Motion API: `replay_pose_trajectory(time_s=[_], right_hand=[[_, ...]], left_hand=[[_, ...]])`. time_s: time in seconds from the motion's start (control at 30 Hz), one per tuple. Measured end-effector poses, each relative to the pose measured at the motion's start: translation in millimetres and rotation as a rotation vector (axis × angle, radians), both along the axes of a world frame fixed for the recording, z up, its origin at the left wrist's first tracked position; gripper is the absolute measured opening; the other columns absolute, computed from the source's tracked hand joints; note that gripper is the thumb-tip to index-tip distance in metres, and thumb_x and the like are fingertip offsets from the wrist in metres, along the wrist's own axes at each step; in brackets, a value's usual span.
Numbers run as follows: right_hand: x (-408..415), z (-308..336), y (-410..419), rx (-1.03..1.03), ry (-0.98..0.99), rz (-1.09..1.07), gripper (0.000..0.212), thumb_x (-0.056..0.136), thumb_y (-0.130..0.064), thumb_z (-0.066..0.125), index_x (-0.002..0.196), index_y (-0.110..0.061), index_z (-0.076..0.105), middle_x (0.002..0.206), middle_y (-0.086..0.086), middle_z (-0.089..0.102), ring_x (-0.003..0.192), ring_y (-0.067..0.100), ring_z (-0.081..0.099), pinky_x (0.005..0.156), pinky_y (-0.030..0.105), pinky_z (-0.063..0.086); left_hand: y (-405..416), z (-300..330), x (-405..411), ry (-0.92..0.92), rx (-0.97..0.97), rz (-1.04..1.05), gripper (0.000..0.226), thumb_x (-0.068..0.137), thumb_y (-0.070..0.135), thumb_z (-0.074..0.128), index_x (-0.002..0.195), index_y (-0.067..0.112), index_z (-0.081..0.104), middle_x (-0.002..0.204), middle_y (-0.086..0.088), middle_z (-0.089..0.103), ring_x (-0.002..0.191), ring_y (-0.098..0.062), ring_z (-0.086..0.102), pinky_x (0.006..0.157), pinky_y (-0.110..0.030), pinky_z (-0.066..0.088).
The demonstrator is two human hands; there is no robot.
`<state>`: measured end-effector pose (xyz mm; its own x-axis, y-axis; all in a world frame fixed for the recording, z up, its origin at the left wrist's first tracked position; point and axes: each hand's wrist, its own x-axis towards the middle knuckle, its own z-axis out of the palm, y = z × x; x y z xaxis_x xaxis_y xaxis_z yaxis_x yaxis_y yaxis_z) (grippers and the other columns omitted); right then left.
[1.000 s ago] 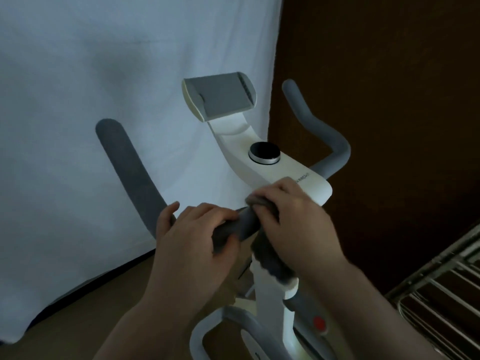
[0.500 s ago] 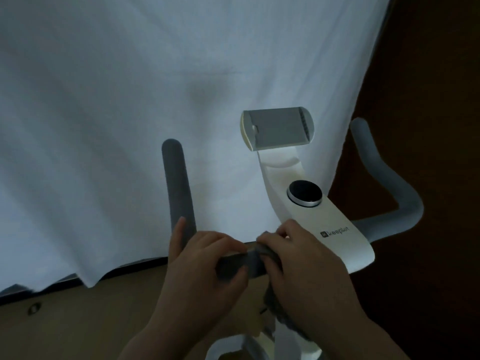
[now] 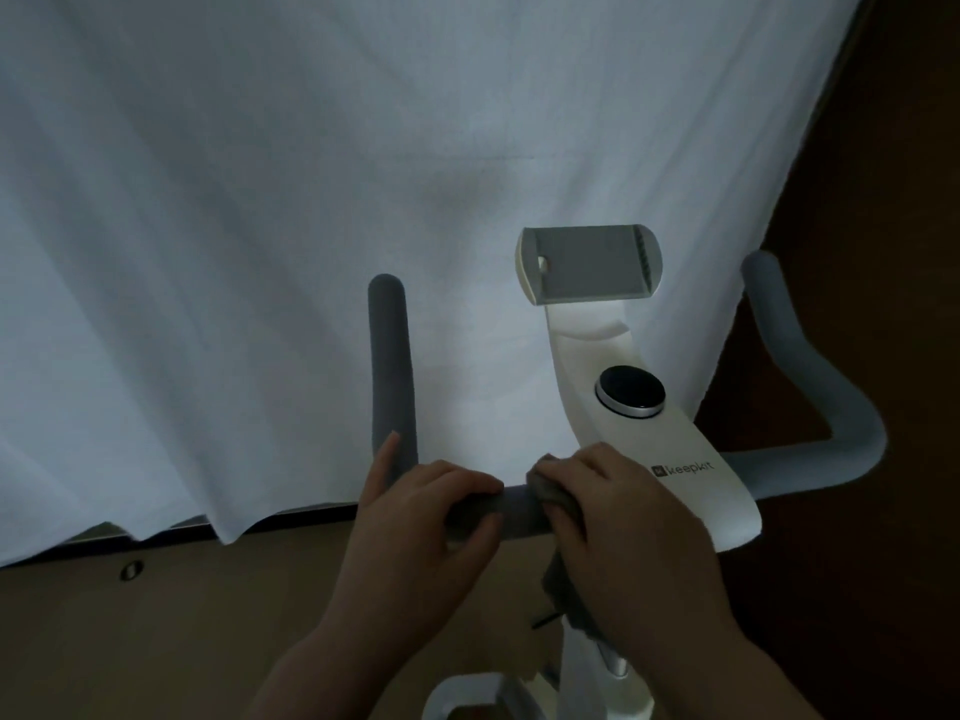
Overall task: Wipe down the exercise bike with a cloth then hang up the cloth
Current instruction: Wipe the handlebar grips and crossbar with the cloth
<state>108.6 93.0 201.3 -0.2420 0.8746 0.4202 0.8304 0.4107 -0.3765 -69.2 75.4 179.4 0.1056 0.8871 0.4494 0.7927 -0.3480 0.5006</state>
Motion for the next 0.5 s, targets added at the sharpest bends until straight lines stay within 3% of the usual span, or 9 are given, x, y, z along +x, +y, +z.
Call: replay_pose_trajectory(time_s=[0.03,0.13,0.27,0.37,0.43,0.5], right_hand=[[-4,-2,-4,-0.019,-0.017,0.024,0.019,0.071,-0.02,0.064,0.086,-0.013,0.073,0.077,0.002,0.066,0.062,0.017,0.064,0.054,0.029,0.056],[4,-1,-6,-0.053,0.008,-0.063,0.019,0.093,-0.022,0.056,0.108,-0.023,0.068,0.101,-0.003,0.061,0.087,0.017,0.059,0.075,0.033,0.051],[-6,-12,-20,0.114,0.041,-0.228,0.021,0.087,-0.028,0.055,0.099,-0.021,0.072,0.092,-0.003,0.067,0.077,0.014,0.065,0.07,0.025,0.051],[-16,-25,-29,0.162,0.087,-0.179,0.025,0.088,-0.032,0.056,0.105,-0.022,0.071,0.099,-0.007,0.068,0.086,0.009,0.064,0.081,0.024,0.053],[-13,-27,-29,0.179,0.147,-0.272,0.023,0.087,-0.023,0.067,0.11,-0.023,0.07,0.103,-0.009,0.068,0.091,0.008,0.064,0.08,0.025,0.055],[-17,-34,-30,0.235,0.206,-0.409,0.028,0.085,-0.02,0.07,0.113,-0.022,0.07,0.108,-0.007,0.067,0.095,0.01,0.063,0.078,0.031,0.057]], left_hand=[[2,0,0,0.002,0.006,-0.002,0.016,0.081,0.042,0.061,0.096,0.041,0.065,0.087,0.028,0.062,0.087,0.011,0.056,0.118,-0.024,0.004],[5,3,-4,0.025,0.001,-0.049,0.017,0.081,0.035,0.07,0.097,0.039,0.068,0.087,0.024,0.064,0.082,0.011,0.056,0.117,-0.029,0.01],[10,9,-13,0.062,-0.003,-0.146,0.018,0.082,0.038,0.067,0.1,0.039,0.069,0.09,0.023,0.065,0.081,0.012,0.054,0.116,-0.029,0.011],[14,7,-18,0.076,0.026,-0.213,0.017,0.083,0.036,0.068,0.1,0.037,0.07,0.091,0.021,0.067,0.079,0.013,0.05,0.115,-0.035,0.019],[18,2,-21,0.093,0.048,-0.247,0.018,0.082,0.035,0.065,0.099,0.034,0.071,0.089,0.018,0.069,0.078,0.009,0.054,0.111,-0.041,0.029],[22,-1,-23,0.087,0.057,-0.28,0.02,0.081,0.035,0.062,0.098,0.034,0.071,0.088,0.019,0.069,0.078,0.007,0.058,0.114,-0.036,0.024]])
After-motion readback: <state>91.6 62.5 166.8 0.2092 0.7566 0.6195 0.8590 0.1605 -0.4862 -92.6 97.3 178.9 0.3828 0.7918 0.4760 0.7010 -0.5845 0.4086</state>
